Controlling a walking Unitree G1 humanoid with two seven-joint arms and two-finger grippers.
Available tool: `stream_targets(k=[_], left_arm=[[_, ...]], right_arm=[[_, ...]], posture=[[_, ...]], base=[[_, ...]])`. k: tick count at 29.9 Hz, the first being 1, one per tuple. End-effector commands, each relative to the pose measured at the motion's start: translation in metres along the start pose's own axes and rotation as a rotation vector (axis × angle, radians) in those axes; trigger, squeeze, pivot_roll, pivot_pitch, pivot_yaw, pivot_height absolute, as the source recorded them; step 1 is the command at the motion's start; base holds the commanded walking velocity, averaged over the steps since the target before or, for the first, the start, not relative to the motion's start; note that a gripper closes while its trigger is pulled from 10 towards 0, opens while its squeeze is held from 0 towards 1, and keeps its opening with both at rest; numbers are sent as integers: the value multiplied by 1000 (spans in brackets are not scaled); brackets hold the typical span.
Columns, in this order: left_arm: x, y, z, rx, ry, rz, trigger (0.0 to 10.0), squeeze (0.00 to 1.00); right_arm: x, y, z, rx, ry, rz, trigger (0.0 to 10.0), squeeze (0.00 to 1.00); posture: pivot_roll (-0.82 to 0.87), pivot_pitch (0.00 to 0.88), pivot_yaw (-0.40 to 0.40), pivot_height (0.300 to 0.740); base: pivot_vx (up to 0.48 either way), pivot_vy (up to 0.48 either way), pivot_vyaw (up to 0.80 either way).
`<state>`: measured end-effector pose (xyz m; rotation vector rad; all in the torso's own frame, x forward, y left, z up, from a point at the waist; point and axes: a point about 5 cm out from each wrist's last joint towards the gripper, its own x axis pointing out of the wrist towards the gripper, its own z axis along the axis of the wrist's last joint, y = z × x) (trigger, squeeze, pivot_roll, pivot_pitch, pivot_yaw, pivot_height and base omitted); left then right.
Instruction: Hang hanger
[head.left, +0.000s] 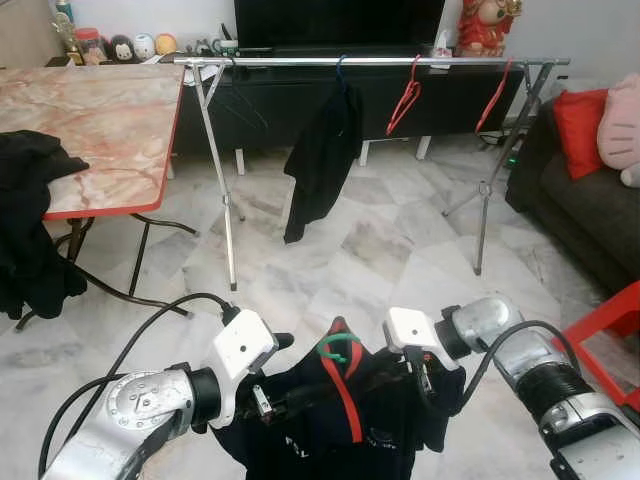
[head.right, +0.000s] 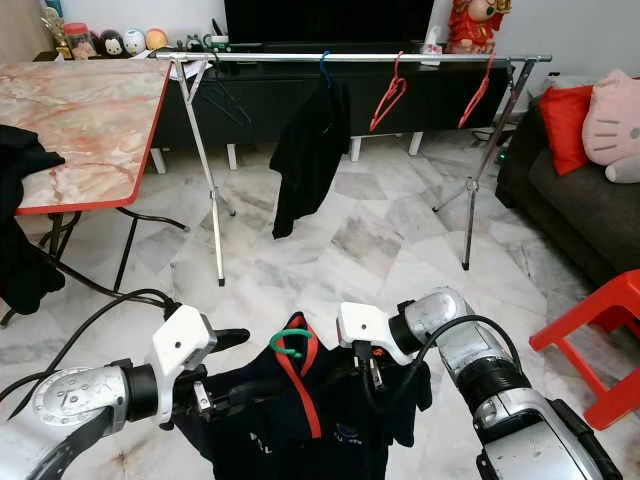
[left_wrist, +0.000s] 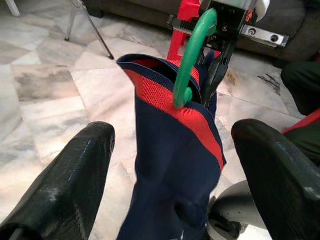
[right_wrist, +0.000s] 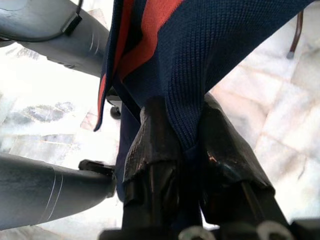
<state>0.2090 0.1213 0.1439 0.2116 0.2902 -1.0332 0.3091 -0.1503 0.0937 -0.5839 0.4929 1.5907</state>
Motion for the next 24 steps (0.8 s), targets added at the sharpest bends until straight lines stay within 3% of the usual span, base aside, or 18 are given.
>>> stream_targets(k=[1,8,17,18,20,21,22,23,24], left_arm=[[4,-2,-2,-1,23,-9,10000,0],[16,8,-19,-22,104,69,10000,0],[22,7,-18,-58,80,70,10000,0],[23,7,-19,-63,78,73,9333,0],[23,7,-19,-63,78,73,9333,0],[23,8,-19,-67,73,76,4863,0],[24,8,-19,-68,70,79,4863,0],[24,8,-19,-70,67,80,0,0],[24,8,-18,-72,64,80,0,0]], right_arm=[[0,-1,7,-36,-17,6,0,0],[6,-1,15,-67,-24,21,0,0],[9,0,20,-79,-39,27,0,0],[10,0,21,-82,-40,26,0,0],[10,0,21,-82,-40,26,0,0],[10,-1,22,-83,-40,26,0,0],[10,-1,22,-83,-39,25,0,0],[10,-1,23,-84,-39,22,0,0],[10,-2,23,-85,-39,20,0,0]], posture=[[-24,0,-52,740],[-27,0,-53,740],[-25,0,-50,740],[-25,0,-50,740],[-25,0,-50,740],[-24,0,-50,740],[-24,0,-50,740],[-23,0,-50,740],[-23,0,-50,740]], base=[[0,0,0],[0,0,0],[0,0,0],[0,0,0],[0,0,0],[0,0,0],[0,0,0],[0,0,0],[0,0,0]])
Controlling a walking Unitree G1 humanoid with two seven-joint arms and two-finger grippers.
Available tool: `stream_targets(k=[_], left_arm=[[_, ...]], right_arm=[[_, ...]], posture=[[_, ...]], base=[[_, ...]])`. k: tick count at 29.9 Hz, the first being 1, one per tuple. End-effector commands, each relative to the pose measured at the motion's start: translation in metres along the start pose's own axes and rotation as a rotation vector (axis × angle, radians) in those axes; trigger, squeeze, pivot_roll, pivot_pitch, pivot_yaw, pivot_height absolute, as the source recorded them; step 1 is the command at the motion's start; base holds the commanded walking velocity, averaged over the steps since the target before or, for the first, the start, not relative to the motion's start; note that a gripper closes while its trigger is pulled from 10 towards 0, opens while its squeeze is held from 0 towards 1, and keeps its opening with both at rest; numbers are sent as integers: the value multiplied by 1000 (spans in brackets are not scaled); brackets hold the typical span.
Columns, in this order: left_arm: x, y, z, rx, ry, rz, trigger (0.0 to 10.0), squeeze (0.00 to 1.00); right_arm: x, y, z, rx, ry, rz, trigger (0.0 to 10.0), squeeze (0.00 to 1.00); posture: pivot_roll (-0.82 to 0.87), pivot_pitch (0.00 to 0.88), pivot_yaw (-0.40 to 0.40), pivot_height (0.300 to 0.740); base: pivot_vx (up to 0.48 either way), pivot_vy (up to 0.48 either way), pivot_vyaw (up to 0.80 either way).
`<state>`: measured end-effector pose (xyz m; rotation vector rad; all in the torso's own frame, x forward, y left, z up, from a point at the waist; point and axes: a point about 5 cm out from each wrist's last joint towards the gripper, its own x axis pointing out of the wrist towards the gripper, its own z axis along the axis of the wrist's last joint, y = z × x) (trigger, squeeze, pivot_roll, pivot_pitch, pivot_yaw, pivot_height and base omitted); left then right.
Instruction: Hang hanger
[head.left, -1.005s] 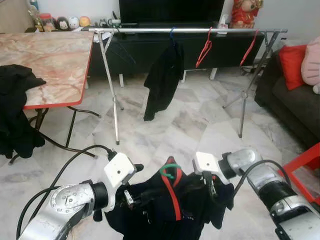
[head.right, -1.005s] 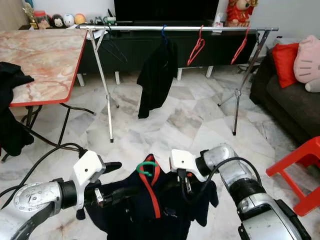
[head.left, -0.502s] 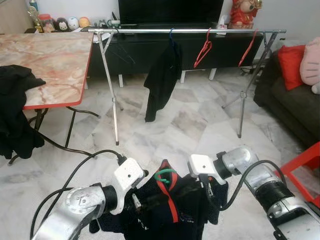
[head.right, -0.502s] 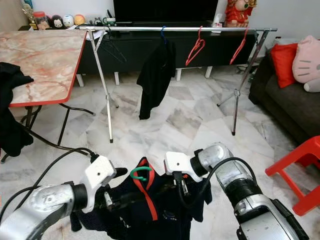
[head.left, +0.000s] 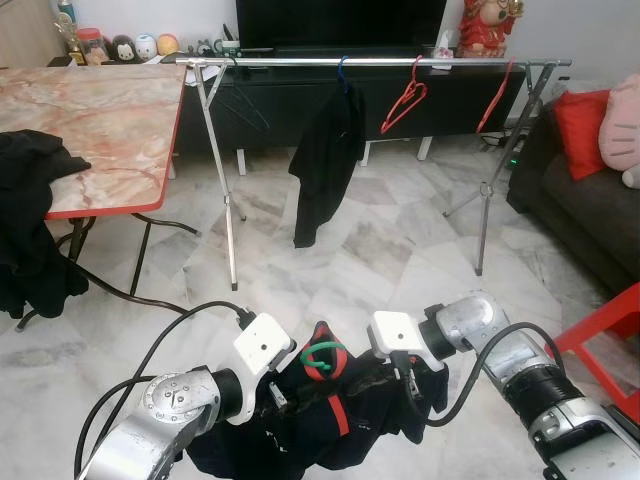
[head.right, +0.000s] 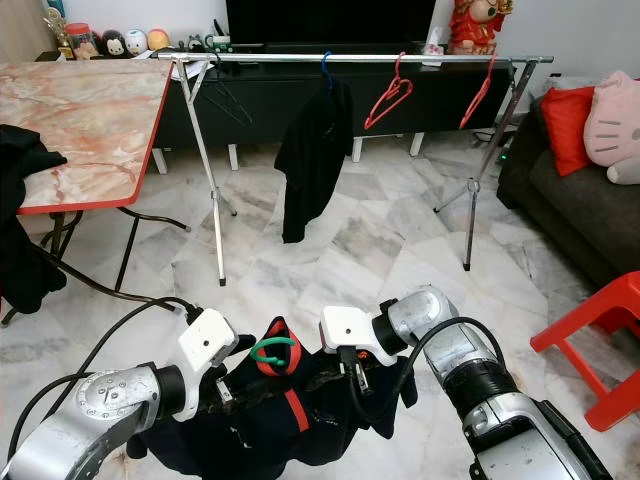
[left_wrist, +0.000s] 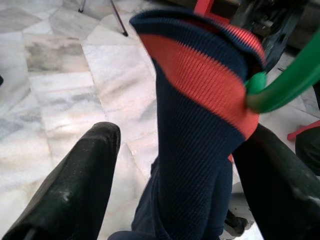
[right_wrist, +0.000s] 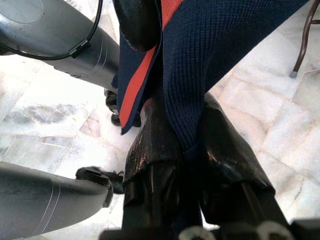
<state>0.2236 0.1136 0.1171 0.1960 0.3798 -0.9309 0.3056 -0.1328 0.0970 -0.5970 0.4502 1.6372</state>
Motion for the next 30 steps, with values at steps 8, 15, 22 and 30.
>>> stream_targets(k=[8,15,22,30], left_arm=[[0,0,4,-2,-15,-9,0,0],[0,0,5,-4,-28,-13,0,0],[-2,1,7,-11,-60,-25,0,0],[-2,1,8,-20,-76,-33,0,0]], right_arm=[[-1,-5,11,-40,-18,-19,0,0],[-1,-6,10,-36,-15,-28,0,0],[-1,-6,9,-27,-17,-31,0,0],[0,-6,8,-26,-10,-37,0,0]], posture=[[-24,0,-49,740],[-24,0,-51,740],[-22,0,-51,740],[-23,0,-48,740]], base=[[0,0,0],[0,0,0],[0,0,0],[0,0,0]])
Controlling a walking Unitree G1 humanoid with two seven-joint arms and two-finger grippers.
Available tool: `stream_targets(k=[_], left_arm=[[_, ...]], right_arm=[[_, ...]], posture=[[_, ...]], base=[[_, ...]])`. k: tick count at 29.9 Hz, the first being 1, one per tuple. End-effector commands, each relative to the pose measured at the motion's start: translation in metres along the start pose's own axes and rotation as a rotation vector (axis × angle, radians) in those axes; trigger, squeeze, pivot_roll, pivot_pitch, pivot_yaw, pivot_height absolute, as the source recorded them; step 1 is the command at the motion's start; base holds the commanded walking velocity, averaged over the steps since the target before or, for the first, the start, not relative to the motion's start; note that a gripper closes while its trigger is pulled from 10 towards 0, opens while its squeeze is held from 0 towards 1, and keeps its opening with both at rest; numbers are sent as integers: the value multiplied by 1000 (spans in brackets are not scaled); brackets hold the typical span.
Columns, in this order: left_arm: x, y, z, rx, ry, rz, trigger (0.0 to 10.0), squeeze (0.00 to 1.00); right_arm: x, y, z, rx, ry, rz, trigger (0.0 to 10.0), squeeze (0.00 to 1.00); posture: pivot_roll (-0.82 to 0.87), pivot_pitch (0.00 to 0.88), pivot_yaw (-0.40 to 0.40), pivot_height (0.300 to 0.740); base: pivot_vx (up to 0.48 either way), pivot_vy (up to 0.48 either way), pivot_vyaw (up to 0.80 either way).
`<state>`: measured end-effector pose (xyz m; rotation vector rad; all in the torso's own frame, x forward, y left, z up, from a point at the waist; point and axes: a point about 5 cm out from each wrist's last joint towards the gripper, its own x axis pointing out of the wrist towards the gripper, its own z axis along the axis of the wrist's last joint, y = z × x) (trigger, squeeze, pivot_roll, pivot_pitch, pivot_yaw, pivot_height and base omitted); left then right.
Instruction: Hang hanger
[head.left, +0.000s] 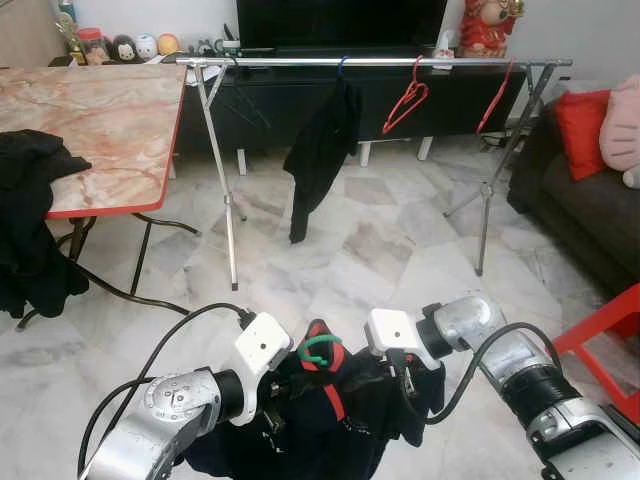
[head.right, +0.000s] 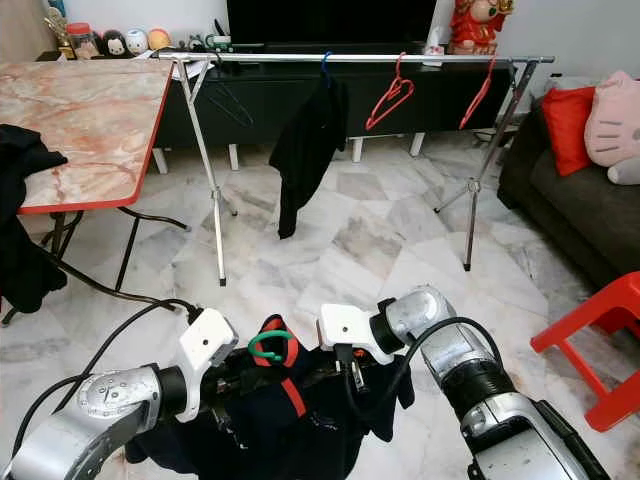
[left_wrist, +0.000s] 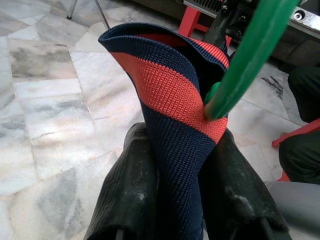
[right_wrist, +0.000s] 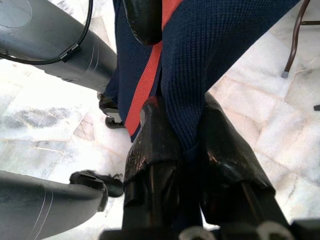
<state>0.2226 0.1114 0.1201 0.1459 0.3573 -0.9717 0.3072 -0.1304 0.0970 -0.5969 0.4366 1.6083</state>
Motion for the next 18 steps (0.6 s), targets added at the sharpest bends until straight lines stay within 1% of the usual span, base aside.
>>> stream_targets(k=[1,2,3,6,7,12,13,18], left_arm=[[-2,2,5,5,-35,9,0,0],[-2,2,5,5,-36,8,0,0],[-2,2,5,5,-37,7,0,0],[-2,2,5,5,-39,4,0,0],[-2,2,6,7,-42,0,0,0],[-2,2,7,11,-47,-6,0,0],[-2,2,6,11,-47,-5,0,0],[-3,3,5,11,-43,-1,0,0]], right_arm=[[-1,-4,6,-28,-6,-2,0,0],[-1,-4,6,-29,-6,-1,0,0],[-1,-4,6,-32,-5,-3,4471,0],[-1,-4,7,-35,-4,-7,4471,0],[-1,-4,6,-32,-1,-5,10000,0],[0,-4,5,-27,5,-2,10000,0],[0,-3,6,-21,-1,7,10000,1000],[0,-2,6,-16,-6,25,10000,1000]], posture=[[-23,0,-48,740],[-23,0,-48,740],[-22,0,-48,740],[-22,0,-48,740],[-23,0,-49,740],[-23,0,-49,740],[-22,0,-50,740],[-23,0,-51,740]], base=[[0,0,0],[0,0,0],[0,0,0],[0,0,0],[0,0,0],[0,0,0],[0,0,0],[0,0,0]])
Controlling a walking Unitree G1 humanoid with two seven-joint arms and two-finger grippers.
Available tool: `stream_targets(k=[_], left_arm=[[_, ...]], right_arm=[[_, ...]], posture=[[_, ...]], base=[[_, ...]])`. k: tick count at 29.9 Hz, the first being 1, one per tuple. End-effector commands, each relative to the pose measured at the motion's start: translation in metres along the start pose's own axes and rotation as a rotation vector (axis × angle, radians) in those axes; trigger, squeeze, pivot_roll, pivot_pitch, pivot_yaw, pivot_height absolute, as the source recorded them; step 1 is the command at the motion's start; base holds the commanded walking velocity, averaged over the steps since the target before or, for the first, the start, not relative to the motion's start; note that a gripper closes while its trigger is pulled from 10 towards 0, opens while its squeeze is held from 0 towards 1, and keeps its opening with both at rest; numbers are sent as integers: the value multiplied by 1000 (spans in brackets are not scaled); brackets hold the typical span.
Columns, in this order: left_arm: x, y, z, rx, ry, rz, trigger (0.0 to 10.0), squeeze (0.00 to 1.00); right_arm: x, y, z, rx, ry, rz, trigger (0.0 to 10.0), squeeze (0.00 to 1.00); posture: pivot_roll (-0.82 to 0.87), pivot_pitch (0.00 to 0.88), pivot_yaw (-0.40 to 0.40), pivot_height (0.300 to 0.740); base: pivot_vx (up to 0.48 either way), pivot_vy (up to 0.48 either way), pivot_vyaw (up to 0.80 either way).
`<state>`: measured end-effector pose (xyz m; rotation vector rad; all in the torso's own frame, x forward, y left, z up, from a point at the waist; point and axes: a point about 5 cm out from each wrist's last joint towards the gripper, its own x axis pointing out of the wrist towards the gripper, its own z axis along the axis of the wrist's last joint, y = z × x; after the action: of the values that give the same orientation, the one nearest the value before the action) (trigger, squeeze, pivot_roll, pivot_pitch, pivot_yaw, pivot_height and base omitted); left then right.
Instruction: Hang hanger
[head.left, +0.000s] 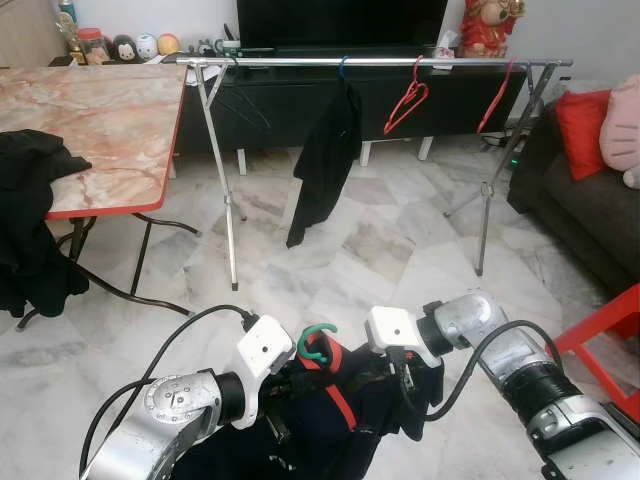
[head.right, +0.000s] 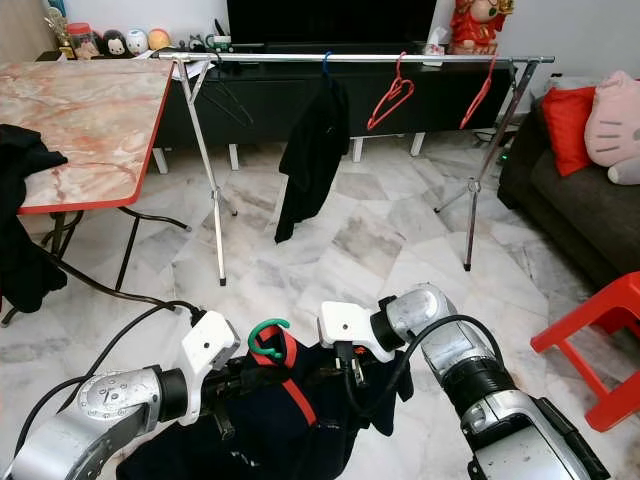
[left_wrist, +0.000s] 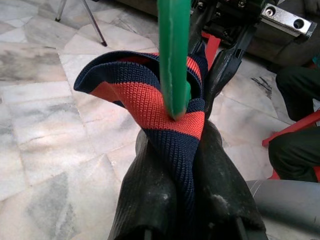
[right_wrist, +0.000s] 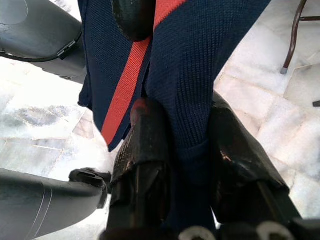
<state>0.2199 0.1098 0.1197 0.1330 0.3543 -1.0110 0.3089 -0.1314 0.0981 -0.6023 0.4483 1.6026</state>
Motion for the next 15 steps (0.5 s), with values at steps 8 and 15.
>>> stream_targets(k=[8,15], left_arm=[[-5,9,-1,46,14,61,0,0],[-3,19,-11,140,102,118,0,0]], right_arm=[[-1,-1,6,-32,-6,35,10000,1000],[-6,-9,11,-58,6,-18,10000,1000]], posture=[[-25,0,-51,740],[-29,0,-51,740]], base=[[0,0,0],[0,0,0]])
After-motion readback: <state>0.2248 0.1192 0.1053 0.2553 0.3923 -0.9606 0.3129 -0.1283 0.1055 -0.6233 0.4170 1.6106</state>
